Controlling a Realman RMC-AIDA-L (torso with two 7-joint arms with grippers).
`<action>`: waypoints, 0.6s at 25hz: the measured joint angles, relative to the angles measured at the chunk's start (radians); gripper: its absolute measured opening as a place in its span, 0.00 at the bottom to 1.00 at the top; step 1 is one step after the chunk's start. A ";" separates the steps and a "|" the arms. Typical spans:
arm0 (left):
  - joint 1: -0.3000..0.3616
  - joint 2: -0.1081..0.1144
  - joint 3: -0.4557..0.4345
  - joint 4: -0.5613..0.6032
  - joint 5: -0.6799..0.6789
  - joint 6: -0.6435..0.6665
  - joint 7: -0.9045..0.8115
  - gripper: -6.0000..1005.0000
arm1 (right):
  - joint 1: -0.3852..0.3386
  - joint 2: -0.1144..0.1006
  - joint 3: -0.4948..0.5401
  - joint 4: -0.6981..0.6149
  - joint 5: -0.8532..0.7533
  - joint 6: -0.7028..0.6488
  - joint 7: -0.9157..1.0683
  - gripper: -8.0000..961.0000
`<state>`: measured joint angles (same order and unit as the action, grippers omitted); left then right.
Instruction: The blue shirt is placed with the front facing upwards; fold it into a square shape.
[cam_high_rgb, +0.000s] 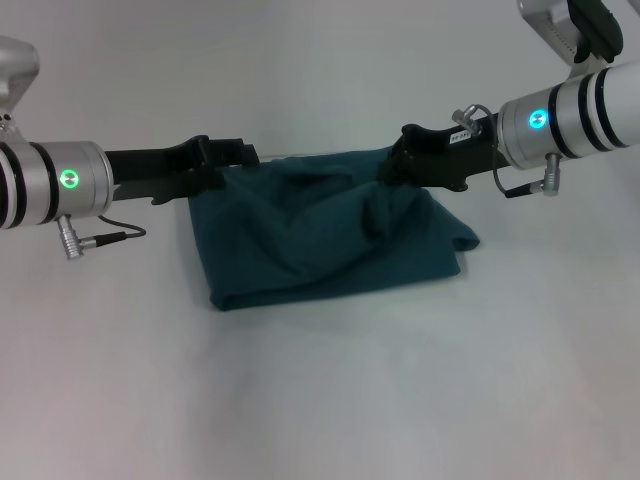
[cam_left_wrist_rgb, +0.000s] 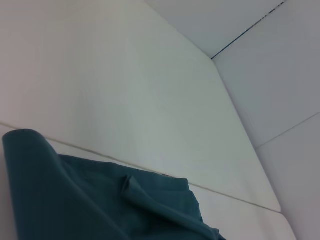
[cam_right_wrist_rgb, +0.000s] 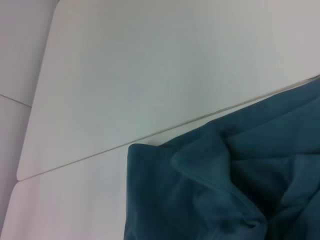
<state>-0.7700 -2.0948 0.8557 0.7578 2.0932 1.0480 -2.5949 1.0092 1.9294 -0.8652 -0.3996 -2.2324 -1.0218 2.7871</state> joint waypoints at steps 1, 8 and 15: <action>0.000 0.000 -0.001 0.000 -0.001 0.000 0.000 0.63 | 0.000 -0.001 -0.001 0.000 0.000 -0.002 0.001 0.20; 0.000 -0.001 -0.002 0.000 -0.002 0.000 0.001 0.63 | 0.001 -0.002 -0.002 0.007 -0.001 0.000 0.001 0.17; 0.001 -0.002 -0.003 0.000 -0.002 0.000 0.000 0.63 | 0.001 0.006 -0.011 0.013 -0.001 0.014 -0.004 0.26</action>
<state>-0.7687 -2.0963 0.8528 0.7578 2.0907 1.0477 -2.5944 1.0100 1.9352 -0.8759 -0.3867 -2.2336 -1.0077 2.7831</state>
